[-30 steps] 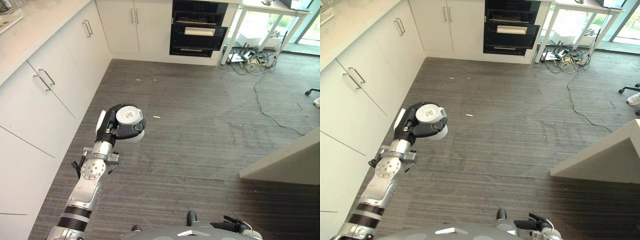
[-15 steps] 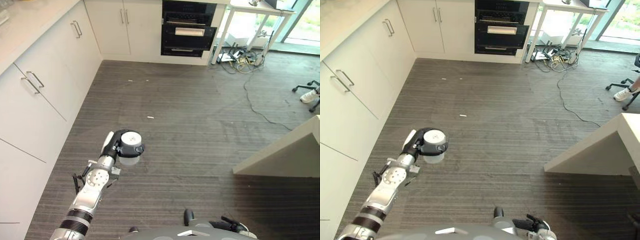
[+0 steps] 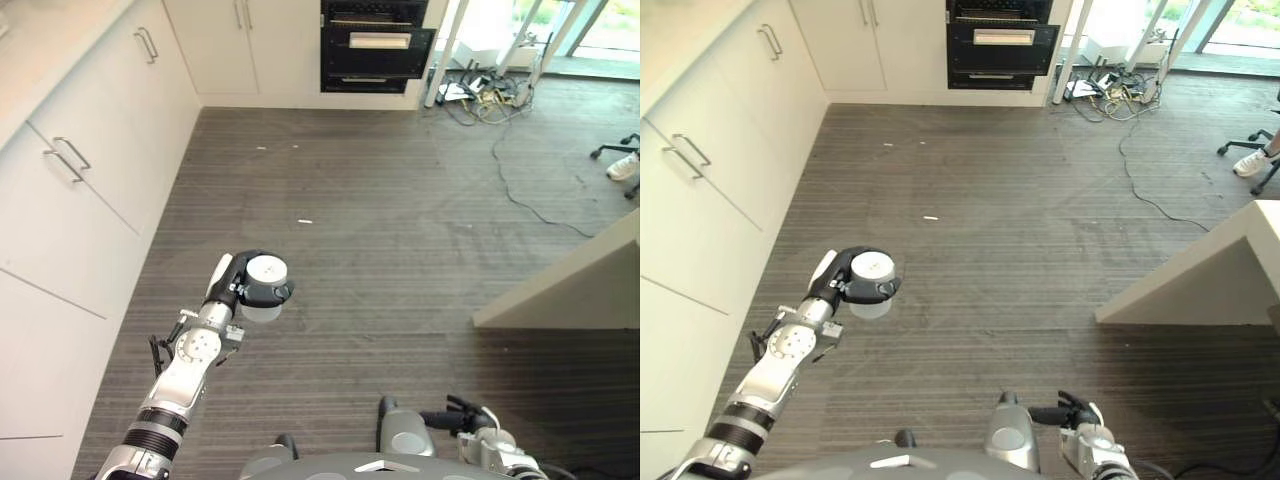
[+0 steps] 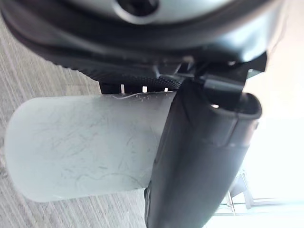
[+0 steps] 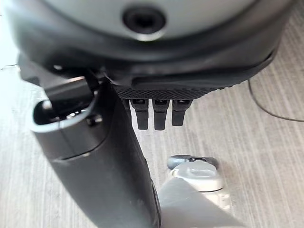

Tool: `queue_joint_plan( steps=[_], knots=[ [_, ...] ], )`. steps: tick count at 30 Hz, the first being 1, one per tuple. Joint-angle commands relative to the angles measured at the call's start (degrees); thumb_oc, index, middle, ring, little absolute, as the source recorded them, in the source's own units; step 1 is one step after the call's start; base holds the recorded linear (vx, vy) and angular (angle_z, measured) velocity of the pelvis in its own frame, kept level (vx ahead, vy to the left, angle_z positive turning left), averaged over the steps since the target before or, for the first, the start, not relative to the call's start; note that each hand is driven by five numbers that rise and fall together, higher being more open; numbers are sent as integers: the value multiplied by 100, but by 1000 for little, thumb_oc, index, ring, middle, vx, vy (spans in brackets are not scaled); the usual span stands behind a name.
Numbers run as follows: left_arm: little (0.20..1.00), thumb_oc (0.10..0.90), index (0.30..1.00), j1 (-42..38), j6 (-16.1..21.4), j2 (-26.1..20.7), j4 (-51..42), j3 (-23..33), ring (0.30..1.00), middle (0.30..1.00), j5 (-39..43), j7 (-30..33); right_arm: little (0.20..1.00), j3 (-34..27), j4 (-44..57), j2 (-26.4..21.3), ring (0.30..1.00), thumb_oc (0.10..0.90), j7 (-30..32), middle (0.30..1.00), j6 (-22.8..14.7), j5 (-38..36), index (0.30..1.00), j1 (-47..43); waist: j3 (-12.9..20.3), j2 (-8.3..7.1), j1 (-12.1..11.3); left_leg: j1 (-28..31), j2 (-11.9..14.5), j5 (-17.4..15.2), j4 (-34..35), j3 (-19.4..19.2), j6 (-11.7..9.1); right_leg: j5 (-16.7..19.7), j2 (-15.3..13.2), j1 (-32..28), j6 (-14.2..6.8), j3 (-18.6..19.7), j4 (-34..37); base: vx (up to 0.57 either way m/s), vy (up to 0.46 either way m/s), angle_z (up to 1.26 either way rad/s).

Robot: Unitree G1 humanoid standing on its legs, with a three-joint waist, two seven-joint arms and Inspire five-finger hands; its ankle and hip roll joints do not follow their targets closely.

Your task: Place the dishes in the dishwasher.

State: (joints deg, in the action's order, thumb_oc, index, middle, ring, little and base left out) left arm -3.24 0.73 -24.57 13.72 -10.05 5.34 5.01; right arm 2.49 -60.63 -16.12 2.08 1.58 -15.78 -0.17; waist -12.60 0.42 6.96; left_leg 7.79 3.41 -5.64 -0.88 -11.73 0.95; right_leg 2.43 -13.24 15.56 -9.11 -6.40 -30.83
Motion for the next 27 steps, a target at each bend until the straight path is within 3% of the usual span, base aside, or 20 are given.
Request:
queue_joint_plan(
  steps=[1, 2, 3, 6, 7, 10, 11, 12, 13, 14, 15, 16, 17, 19, 20, 21, 23, 24, 26, 27],
  knots=[
    [300, 400, 300, -408, 573, -341, -575, 368, 300, 300, -288, 282, 900, 213, 514, 105, 900, 800, 22, 900, -381, 118, 900, 0, 315, -61, 159, 166, -445, -256, 246, 65, -35, -113, 693, -45, 78, -264, 1141, 128, -2, 14],
    [300, 400, 300, -408, 573, -341, -575, 368, 300, 300, -288, 282, 900, 213, 514, 105, 900, 800, 22, 900, -381, 118, 900, 0, 315, -61, 159, 166, -445, -256, 246, 65, -35, -113, 693, -45, 78, -264, 1141, 399, -9, 25],
    [300, 400, 300, -535, 625, -382, -615, 366, 300, 300, -428, 398, 900, 226, 905, -4, 900, 800, 38, 900, -455, 121, 900, 69, 225, -61, 326, 386, -525, -425, 301, 274, -99, 11, 923, 269, -37, -231, 1923, 281, -9, 19],
    [300, 400, 300, -588, 643, -389, -629, 357, 300, 300, -505, 453, 900, 223, 1031, -32, 900, 800, 56, 900, -478, 137, 900, 99, 217, -93, 382, 430, -569, -453, 319, 350, -134, 84, 969, 382, -91, -189, 2273, 400, -48, 53],
    [300, 400, 300, -681, 702, -365, -680, 322, 300, 300, -697, 580, 900, 230, 1368, -98, 900, 800, 78, 900, -555, 180, 900, 227, 224, -65, 526, 769, -588, -667, 403, 546, -239, 245, 1046, 637, -167, -258, 2723, 525, -83, 38],
    [300, 400, 300, -670, 747, -333, -738, 318, 300, 300, -707, 580, 900, 228, 1450, -120, 900, 800, 70, 900, -585, 184, 900, 298, 262, -45, 563, 886, -597, -730, 389, 614, -247, 248, 1002, 552, -131, -323, 2672, 653, -128, 99],
    [300, 400, 300, -542, 833, -229, -889, 310, 300, 300, -658, 579, 900, 140, 1871, -345, 900, 800, -2, 900, -609, 218, 900, 541, 407, 168, 811, 873, -399, -423, -797, 706, -628, 49, 989, 421, 188, -186, 1854, 834, -203, 124],
    [300, 400, 300, -541, 833, -230, -890, 310, 300, 300, -658, 579, 900, 141, 1871, -344, 900, 800, -2, 900, -609, 218, 900, 541, 414, 164, 816, 863, -403, -421, -800, 711, -627, 51, 982, 428, 188, -188, 1854, 1058, -281, 158],
    [300, 400, 300, -460, 843, -199, -896, 356, 300, 300, -615, 595, 900, 123, 1905, -440, 900, 800, 12, 900, -614, 187, 900, 557, 421, 233, 854, 731, -343, 102, -1503, 707, -805, -87, 1054, 304, 322, -131, 1758, 223, -79, 96],
    [300, 400, 300, -460, 843, -199, -896, 356, 300, 300, -615, 595, 900, 123, 1905, -440, 900, 800, 12, 900, -614, 187, 900, 557, 421, 233, 854, 731, -343, 102, -1503, 707, -805, -87, 1054, 304, 322, -131, 1758, 386, -168, 16],
    [300, 400, 300, -420, 822, -185, -921, 396, 300, 300, -577, 575, 900, 91, 1986, -480, 900, 800, 29, 900, -615, 189, 900, 562, 374, 187, 822, 304, -233, 592, -2553, 614, -929, -216, 1037, 107, 488, -86, 1720, 516, -383, -54],
    [300, 400, 300, -361, 839, -228, -931, 465, 300, 300, -520, 627, 900, 97, 2166, -634, 900, 800, 145, 900, -640, 192, 900, 522, 215, -62, 632, -757, -133, 1079, -4606, 407, -1043, -411, 1063, -361, 801, 77, 1865, 687, -523, -61],
    [300, 400, 300, -324, 831, -245, -915, 510, 300, 300, -537, 676, 900, 73, 2283, -687, 900, 800, 215, 900, -617, 231, 900, 504, 162, -183, 552, -1113, 79, 845, -5070, 96, -975, -542, 1064, -619, 855, 148, 2000, 524, -433, -43],
    [300, 400, 300, -276, 829, -271, -938, 535, 300, 300, -504, 679, 900, 61, 2368, -735, 900, 800, 265, 900, -628, 250, 900, 475, 154, -241, 425, -1561, 193, 586, -5069, -164, -852, -591, 1032, -841, 844, 173, 2131, 551, -168, -42],
    [300, 400, 300, -166, 845, -245, -977, 631, 300, 300, -501, 717, 900, 46, 2557, -758, 900, 800, 294, 900, -646, 239, 900, 438, 136, -245, 240, -2145, 164, 387, -4361, -397, -761, -680, 1048, -1339, 765, 328, 2441, 924, -63, -70],
    [300, 400, 300, -53, 826, -217, -1055, 686, 300, 300, -503, 693, 900, 52, 2610, -760, 900, 800, 270, 900, -651, 276, 900, 412, 173, -238, 134, -2170, 181, 398, -3507, -452, -683, -696, 996, -1525, 675, 399, 2532, 943, 81, -59],
    [300, 400, 300, 60, 843, -186, -1141, 872, 300, 300, -584, 753, 900, 70, 2714, -835, 900, 800, 259, 900, -697, 382, 900, 393, 178, -196, 5, -2215, 575, 623, -1694, -442, -716, -919, 906, -1868, 518, 461, 2587, 758, 138, -114],
    [300, 400, 300, 97, 834, -159, -1160, 868, 300, 300, -566, 783, 900, 112, 2749, -858, 900, 800, 264, 900, -706, 437, 900, 372, 197, -184, -109, -2124, 621, 822, -868, -206, -750, -1013, 860, -2025, 468, 533, 2585, 752, 126, -194],
    [300, 400, 300, 100, 844, -115, -1137, 879, 300, 300, -613, 931, 900, 110, 2732, -913, 900, 800, 344, 900, -733, 555, 900, 313, 174, -202, -261, -2385, 855, 1263, 51, 387, -992, -1248, 752, -2311, 392, 719, 2553, 747, 142, -134],
    [300, 400, 300, 69, 846, -79, -1120, 824, 300, 300, -579, 910, 900, 50, 2776, -904, 900, 800, 324, 900, -738, 571, 900, 399, 256, -177, -202, -2520, 967, 1338, 215, 185, -1049, -1340, 685, -2522, 315, 747, 2611, 895, 209, -77]
  ],
)
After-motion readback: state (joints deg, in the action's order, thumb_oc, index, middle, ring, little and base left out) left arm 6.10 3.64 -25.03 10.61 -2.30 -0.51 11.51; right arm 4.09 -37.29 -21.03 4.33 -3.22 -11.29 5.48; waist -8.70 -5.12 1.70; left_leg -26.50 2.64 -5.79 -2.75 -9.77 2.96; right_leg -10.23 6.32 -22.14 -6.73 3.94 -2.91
